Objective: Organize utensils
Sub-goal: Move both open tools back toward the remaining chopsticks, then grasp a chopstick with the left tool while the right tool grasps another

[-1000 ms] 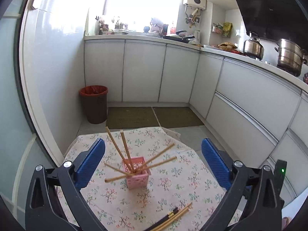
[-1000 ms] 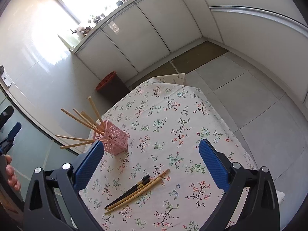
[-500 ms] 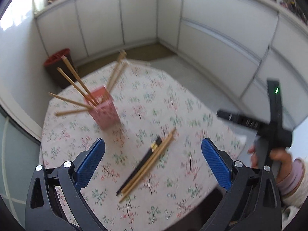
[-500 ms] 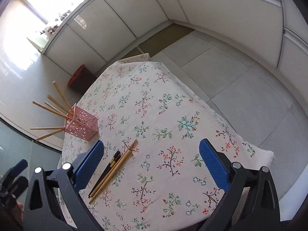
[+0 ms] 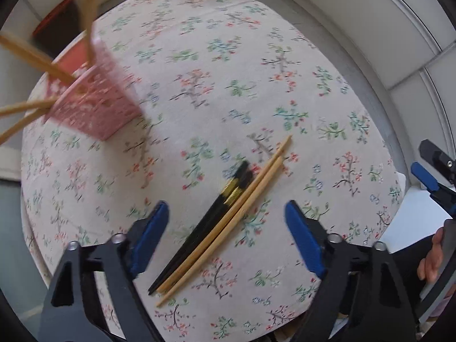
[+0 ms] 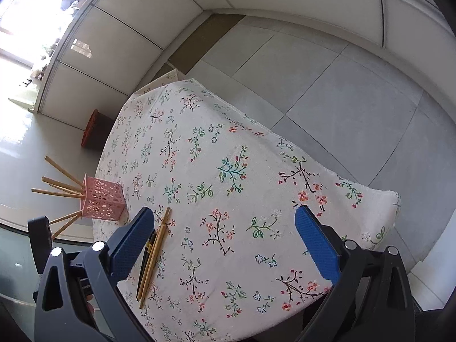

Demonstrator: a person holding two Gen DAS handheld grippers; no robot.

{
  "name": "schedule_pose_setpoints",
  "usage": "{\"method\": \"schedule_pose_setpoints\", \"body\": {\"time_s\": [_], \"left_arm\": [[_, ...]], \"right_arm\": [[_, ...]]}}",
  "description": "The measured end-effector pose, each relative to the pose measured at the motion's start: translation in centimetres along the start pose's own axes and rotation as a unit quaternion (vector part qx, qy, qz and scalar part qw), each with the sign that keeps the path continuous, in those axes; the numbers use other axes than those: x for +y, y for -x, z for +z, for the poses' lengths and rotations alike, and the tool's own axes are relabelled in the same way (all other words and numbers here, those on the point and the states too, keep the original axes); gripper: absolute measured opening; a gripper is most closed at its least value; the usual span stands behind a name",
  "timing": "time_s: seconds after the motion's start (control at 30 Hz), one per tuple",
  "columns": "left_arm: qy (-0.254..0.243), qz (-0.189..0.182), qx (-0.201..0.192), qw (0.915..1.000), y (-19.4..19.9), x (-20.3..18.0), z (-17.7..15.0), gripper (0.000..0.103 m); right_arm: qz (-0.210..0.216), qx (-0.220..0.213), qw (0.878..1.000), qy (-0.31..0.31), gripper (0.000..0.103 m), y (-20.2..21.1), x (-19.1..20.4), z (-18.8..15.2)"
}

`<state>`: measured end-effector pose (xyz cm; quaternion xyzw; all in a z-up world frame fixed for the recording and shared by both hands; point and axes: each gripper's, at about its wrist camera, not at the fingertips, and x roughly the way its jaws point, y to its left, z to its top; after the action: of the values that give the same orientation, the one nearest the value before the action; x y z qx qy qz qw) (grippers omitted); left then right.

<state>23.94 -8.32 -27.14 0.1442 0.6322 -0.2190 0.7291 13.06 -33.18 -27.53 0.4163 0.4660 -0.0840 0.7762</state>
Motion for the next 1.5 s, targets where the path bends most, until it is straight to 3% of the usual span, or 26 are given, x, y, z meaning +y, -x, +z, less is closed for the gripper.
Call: {"method": "schedule_pose_setpoints", "body": {"time_s": [0.07,0.17,0.3,0.53,0.63,0.67,0.83,1.07,1.37,1.5], "left_arm": [[-0.028,-0.008,0.013,0.9995,-0.8,-1.1,1.0,0.054],[-0.057,0.009,0.027,0.9980,-2.2,-2.6,2.4,0.045],[-0.065,-0.006,0.029,0.9974,-3.0,-3.5,3.8,0.045],[-0.082,0.005,0.040,0.9958,-4.5,-4.3,5.2,0.045],[-0.087,0.000,0.046,0.9951,-5.3,-4.6,5.6,0.030],[-0.091,0.000,0.049,0.9946,-5.7,-4.8,5.7,0.021],[-0.106,0.006,0.048,0.9931,-6.5,-5.2,5.3,0.010],[-0.088,-0.006,-0.024,0.9958,-3.1,-3.0,3.7,0.006],[-0.018,-0.022,-0.158,0.9870,7.8,3.3,-3.4,0.005],[0.018,-0.032,-0.193,0.9805,10.5,5.4,-6.3,0.005]], "right_arm": [[-0.003,0.005,1.000,-0.003,0.096,-0.3,-0.1,0.0],[-0.003,0.009,1.000,-0.013,0.096,-0.4,-0.4,0.0],[-0.013,-0.005,1.000,-0.021,0.096,0.0,-0.9,0.3],[-0.029,-0.022,0.999,-0.036,0.096,0.6,-2.1,0.9],[-0.038,-0.018,0.998,-0.037,0.096,0.5,-2.3,1.0],[-0.041,-0.017,0.998,-0.036,0.096,0.5,-2.3,1.0],[-0.046,-0.010,0.998,-0.028,0.096,0.4,-2.1,0.7],[-0.073,0.002,0.996,0.057,0.096,-1.0,2.2,-1.1],[-0.096,0.106,0.986,0.086,0.095,-8.9,10.4,-4.8],[-0.128,0.106,0.984,0.071,0.077,-11.3,12.2,-6.0]]}}
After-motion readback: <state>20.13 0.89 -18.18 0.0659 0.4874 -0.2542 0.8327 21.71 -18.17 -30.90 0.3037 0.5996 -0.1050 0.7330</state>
